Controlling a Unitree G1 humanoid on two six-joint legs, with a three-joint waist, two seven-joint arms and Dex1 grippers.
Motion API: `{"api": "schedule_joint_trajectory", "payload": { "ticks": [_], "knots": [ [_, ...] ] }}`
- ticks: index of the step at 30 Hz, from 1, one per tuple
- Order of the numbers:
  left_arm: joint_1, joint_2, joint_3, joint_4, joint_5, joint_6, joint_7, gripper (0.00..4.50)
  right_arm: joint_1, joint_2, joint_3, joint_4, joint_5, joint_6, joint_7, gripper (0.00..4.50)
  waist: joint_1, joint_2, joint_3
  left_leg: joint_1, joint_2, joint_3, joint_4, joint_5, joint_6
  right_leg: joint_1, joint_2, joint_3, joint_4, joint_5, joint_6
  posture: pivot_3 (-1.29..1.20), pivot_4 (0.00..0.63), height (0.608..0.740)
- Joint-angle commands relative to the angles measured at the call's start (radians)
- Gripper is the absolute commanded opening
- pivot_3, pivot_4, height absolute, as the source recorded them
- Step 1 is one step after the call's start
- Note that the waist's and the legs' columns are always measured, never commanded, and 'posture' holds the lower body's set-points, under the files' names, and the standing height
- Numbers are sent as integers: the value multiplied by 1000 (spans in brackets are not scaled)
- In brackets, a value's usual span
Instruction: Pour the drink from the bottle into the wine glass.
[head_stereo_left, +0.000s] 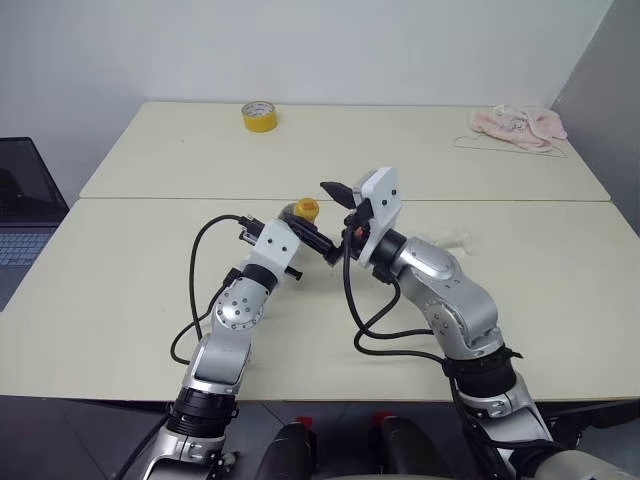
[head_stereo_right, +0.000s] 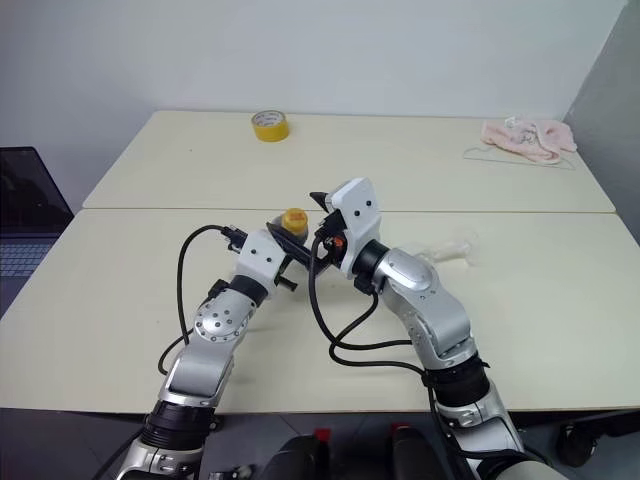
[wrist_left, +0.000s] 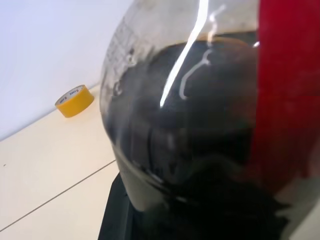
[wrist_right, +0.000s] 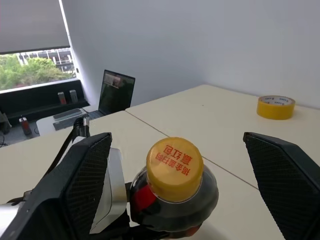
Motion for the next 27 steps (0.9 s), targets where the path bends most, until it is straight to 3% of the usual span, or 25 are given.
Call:
{"api": "schedule_joint_trajectory", "payload": {
  "ticks": [1,8,9,11,18,19,27],
  "knots": [
    [-23,-7,15,-56,-6,-30,6,746,-9,10,-6,-5,3,-33,14,4500,0,0,0,0,0,0,0,0,0,0,0,0,0,0,0,0,150,740],
    [-26,-10,22,-60,-14,-27,6,746,0,16,-23,20,8,-42,13,4500,0,0,0,0,0,0,0,0,0,0,0,0,0,0,0,0,150,740],
    [-28,-10,26,-61,-17,-27,6,746,2,14,-25,23,9,-39,15,4325,0,0,0,0,0,0,0,0,0,0,0,0,0,0,0,0,150,740],
    [-31,-10,29,-61,-21,-27,6,746,6,13,-28,28,15,-32,20,3926,0,0,0,0,0,0,0,0,0,0,0,0,0,0,0,0,150,740],
    [-31,-6,33,-59,-24,-25,8,746,3,23,-54,28,34,-35,22,1414,0,0,0,0,0,0,0,0,0,0,0,0,0,0,0,0,150,740],
    [-30,-5,33,-59,-24,-25,8,745,3,25,-56,26,39,-36,24,1273,0,0,0,0,0,0,0,0,0,0,0,0,0,0,0,0,150,740],
    [-28,-5,37,-66,-34,-14,1,740,8,19,-57,10,49,-47,44,1274,0,0,0,0,0,0,0,0,0,0,0,0,0,0,0,0,150,740]
  ]
}}
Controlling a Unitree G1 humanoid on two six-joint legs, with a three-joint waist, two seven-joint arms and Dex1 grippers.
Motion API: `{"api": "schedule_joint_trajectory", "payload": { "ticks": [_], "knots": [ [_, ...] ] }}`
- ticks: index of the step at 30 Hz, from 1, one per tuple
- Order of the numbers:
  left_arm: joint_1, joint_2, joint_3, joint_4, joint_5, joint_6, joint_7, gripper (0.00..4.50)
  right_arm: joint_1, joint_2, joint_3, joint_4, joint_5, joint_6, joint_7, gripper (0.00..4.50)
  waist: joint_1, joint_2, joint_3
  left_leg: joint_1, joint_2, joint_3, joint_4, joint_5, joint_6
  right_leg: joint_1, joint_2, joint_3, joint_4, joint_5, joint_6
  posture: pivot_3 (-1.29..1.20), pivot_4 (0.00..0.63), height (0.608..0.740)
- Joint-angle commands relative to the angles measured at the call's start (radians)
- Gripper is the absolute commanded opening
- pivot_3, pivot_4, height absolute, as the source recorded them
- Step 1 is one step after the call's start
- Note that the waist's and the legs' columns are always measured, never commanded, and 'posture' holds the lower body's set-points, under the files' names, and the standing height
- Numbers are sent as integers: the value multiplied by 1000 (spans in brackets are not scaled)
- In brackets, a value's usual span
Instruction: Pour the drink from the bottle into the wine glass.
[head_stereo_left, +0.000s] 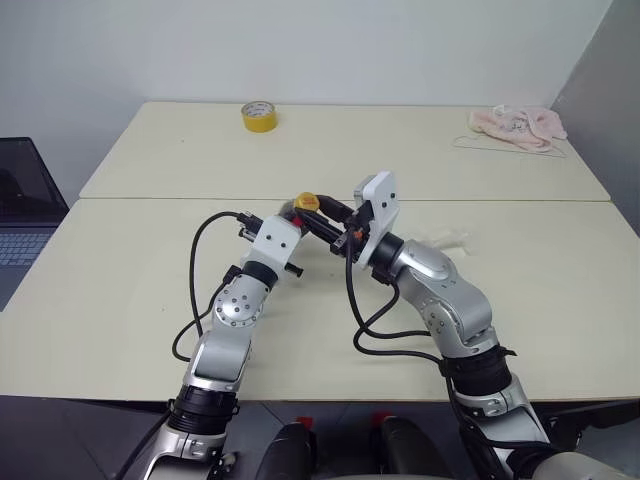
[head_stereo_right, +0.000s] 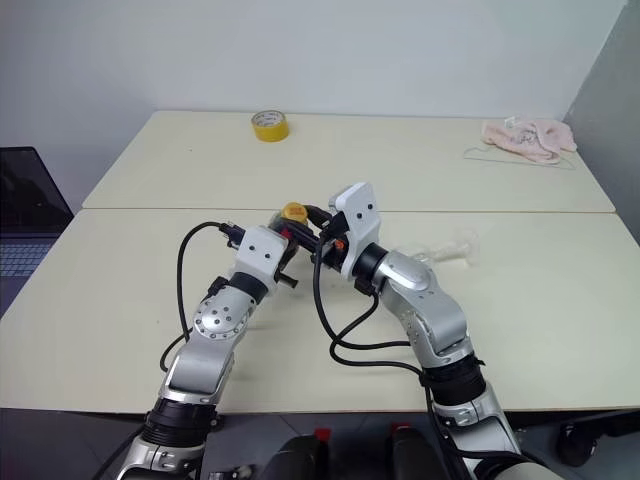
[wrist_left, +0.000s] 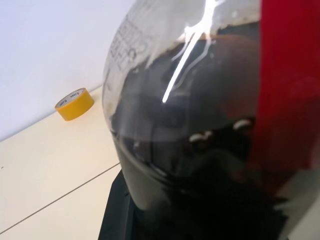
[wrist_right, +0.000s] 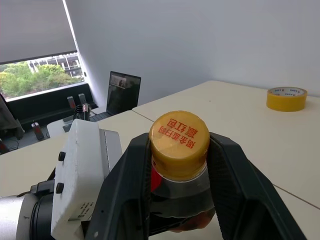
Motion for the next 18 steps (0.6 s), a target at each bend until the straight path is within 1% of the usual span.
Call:
{"api": "schedule_joint_trajectory", "payload": {
  "ticks": [1,5,9,11,15,18],
  "knots": [
    [-12,3,32,-74,-31,-4,-18,739,0,-13,-38,-42,19,-39,20,1274,0,0,0,0,0,0,0,0,0,0,0,0,0,0,0,0,150,740],
    [1,55,49,-118,-134,75,-157,738,-9,-102,-30,-67,15,-97,133,1274,-1,0,0,0,0,0,0,0,0,0,0,0,0,0,0,0,150,740],
    [7,156,76,-161,-274,177,-345,737,-30,-187,-26,-87,30,-158,267,1274,-2,0,0,0,0,0,0,0,0,0,0,0,0,0,0,0,150,740],
    [3,210,94,-162,-325,206,-413,737,-42,-224,-23,-96,39,-181,334,1273,-3,0,0,0,0,0,0,0,0,0,0,0,0,0,0,0,150,740],
    [6,306,108,-148,-417,245,-545,726,-66,-276,-18,-104,54,-219,444,1273,-4,0,0,0,1,0,0,0,0,0,1,-1,0,0,0,0,150,740],
    [12,351,100,-137,-453,252,-599,723,-76,-302,-16,-105,61,-238,501,1273,-3,0,0,0,1,0,0,0,1,1,0,0,-1,0,0,0,150,740]
  ]
}}
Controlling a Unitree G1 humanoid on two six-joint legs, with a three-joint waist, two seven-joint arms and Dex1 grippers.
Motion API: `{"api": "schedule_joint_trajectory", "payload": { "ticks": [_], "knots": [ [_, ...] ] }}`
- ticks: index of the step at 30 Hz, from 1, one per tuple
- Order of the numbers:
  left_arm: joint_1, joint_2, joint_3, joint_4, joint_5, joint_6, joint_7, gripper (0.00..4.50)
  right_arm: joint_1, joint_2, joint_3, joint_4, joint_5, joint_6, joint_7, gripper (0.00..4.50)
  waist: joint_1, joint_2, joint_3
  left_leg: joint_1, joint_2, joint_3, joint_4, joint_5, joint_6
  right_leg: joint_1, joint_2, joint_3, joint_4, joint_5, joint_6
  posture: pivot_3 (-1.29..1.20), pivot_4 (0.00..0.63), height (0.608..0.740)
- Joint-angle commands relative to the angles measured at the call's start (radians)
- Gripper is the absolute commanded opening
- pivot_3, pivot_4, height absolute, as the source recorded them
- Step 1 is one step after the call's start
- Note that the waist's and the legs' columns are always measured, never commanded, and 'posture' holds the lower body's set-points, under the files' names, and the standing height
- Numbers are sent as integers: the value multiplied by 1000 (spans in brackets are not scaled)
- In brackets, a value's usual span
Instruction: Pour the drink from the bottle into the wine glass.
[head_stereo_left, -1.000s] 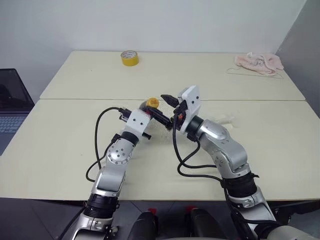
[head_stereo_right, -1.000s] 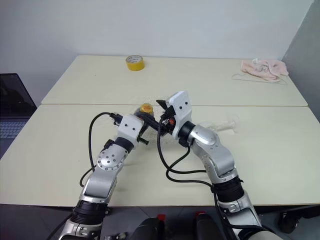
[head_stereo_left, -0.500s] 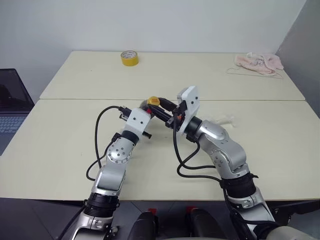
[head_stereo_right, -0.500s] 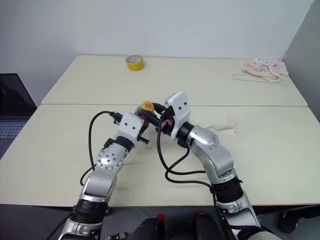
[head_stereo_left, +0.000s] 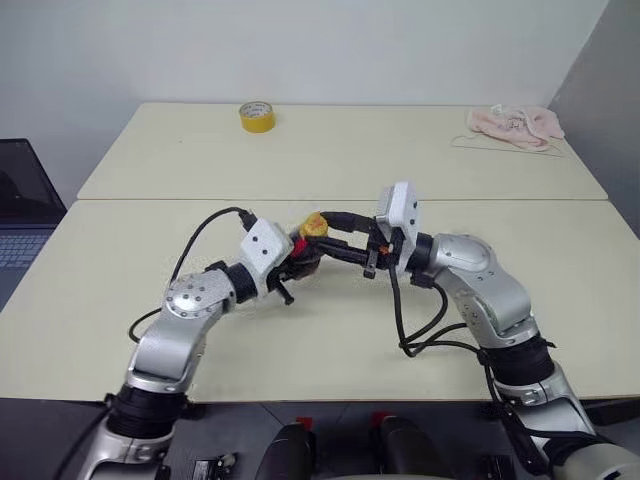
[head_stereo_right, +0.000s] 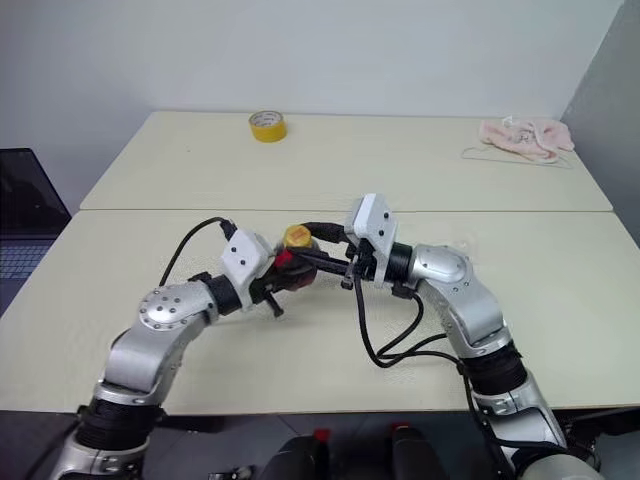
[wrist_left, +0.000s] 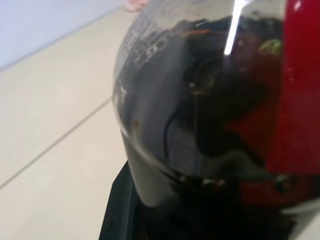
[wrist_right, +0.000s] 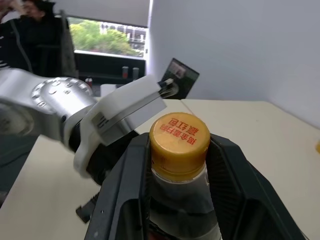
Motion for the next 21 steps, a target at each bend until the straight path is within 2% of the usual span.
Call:
{"api": "schedule_joint_trajectory", "payload": {
  "ticks": [1,7,14,21],
  "knots": [
    [10,46,65,30,-43,34,-38,722,-39,-32,-40,-78,38,-74,72,1273,0,0,0,0,0,0,0,0,0,0,0,0,0,0,0,0,150,740],
    [32,26,47,-9,-84,48,-34,721,-21,-57,-18,-92,54,-55,118,1273,1,0,0,0,0,0,0,0,1,0,0,0,0,0,0,0,150,740],
    [54,-19,43,-42,-92,62,24,691,-18,-48,-15,-121,59,2,61,3563,1,0,0,0,0,-1,0,-2,3,0,0,0,0,0,0,0,150,740],
    [42,-114,46,-27,-22,29,195,689,-11,10,-40,-137,42,66,-106,3569,3,0,0,0,0,-1,1,-2,3,0,0,0,0,0,0,0,150,740]
  ]
}}
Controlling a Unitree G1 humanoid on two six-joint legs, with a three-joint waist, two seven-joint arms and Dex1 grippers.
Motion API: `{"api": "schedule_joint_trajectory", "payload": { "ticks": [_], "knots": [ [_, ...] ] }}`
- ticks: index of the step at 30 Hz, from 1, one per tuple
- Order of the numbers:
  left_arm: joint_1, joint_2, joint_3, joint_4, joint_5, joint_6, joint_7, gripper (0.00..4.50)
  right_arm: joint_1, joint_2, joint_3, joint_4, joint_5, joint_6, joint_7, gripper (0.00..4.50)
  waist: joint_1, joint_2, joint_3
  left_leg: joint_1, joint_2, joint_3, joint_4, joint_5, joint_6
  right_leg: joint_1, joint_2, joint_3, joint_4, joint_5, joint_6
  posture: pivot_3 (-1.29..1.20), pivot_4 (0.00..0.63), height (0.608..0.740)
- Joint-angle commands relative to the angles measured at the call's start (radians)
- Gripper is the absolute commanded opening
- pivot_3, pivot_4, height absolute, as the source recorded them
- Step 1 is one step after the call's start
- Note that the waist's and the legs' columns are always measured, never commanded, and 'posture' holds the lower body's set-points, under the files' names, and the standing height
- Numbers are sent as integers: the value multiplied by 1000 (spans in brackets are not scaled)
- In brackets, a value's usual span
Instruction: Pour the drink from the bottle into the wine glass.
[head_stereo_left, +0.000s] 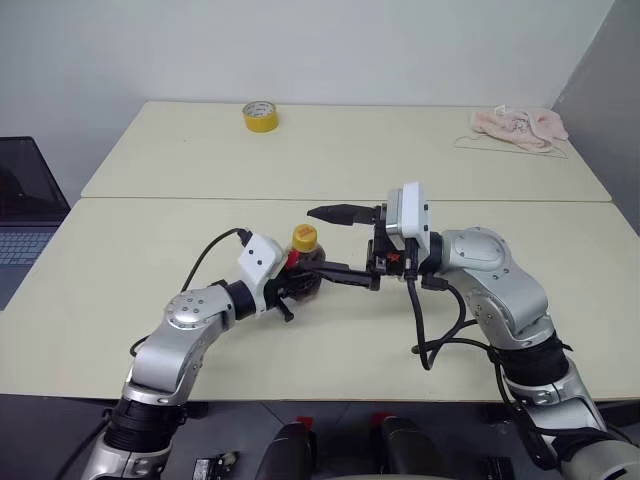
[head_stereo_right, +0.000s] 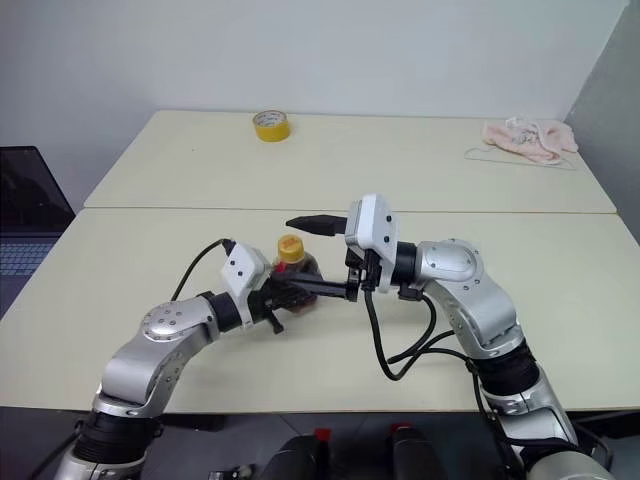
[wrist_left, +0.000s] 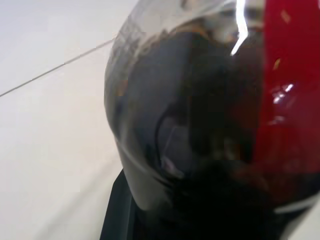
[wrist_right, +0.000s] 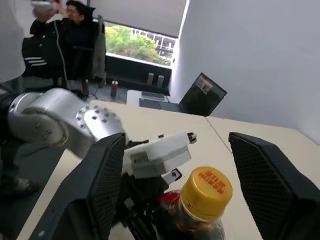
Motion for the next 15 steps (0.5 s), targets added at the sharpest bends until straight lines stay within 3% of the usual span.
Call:
{"api": "schedule_joint_trajectory", "payload": {
  "ticks": [1,7,15],
  "knots": [
    [-24,-45,32,-35,38,-48,93,689,3,37,-15,-23,-38,5,-107,3569,0,0,0,0,0,0,0,0,0,0,0,0,0,0,0,0,150,740],
    [-21,-117,3,-41,116,-82,200,689,33,121,41,14,-126,18,-232,3569,0,0,0,0,0,1,0,2,-3,0,0,1,0,0,0,0,150,740],
    [-28,-125,0,-33,149,-96,206,689,24,193,42,59,-159,22,-310,3569,0,0,0,0,0,1,-1,2,-3,-1,0,0,0,0,0,0,150,740]
  ]
}}
